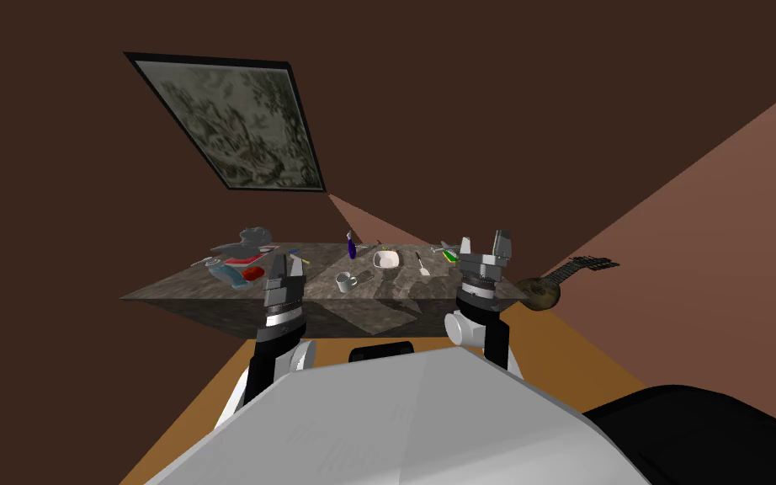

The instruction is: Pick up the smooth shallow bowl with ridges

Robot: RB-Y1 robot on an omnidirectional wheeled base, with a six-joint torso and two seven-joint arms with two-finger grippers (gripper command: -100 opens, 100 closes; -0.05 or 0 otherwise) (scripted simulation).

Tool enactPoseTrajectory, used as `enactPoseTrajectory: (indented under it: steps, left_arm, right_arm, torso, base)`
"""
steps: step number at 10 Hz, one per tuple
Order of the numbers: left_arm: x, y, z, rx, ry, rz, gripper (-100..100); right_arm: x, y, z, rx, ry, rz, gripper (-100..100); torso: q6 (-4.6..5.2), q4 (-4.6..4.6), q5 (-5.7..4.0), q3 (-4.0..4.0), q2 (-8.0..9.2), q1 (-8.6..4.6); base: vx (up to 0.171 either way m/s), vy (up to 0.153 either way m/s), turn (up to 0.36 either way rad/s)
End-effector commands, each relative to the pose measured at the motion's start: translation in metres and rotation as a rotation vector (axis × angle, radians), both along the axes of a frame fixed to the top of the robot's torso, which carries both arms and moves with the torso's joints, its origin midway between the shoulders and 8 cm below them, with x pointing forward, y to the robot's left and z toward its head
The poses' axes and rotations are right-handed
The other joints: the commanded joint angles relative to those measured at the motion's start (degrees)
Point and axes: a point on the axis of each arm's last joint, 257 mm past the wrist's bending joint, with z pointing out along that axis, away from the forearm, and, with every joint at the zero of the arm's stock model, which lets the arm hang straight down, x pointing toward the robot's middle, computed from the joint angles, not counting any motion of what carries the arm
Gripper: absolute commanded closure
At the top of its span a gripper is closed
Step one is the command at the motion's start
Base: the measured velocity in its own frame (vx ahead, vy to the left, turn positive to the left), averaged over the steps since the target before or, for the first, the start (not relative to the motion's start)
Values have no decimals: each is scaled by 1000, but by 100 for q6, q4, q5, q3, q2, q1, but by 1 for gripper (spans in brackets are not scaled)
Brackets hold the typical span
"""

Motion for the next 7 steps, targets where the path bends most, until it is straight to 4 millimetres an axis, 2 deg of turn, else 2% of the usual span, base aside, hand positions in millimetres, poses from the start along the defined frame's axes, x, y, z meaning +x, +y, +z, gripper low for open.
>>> enactPoseTrajectory:
  steps: [1, 4, 7]
  left_arm:
    - [4, -5, -1, 24, 13, -30, -100]
    - [20, -17, -5, 53, 52, -103, -100]
    - [43, -29, -12, 37, 106, -176, -100]
  right_arm:
    - [0, 0, 0, 0, 0, 0, 0]
    - [0, 0, 0, 0, 0, 0, 0]
    - [0, 0, 0, 0, 0, 0, 0]
  torso:
    - [0, 0, 0, 0, 0, 0]
    - [1, 2, 0, 5, 9, 2]
    - [1, 4, 0, 11, 19, 0]
  base:
    - [-8, -1, -9]
    - [-28, -1, -19]
    - [-53, -5, -27]
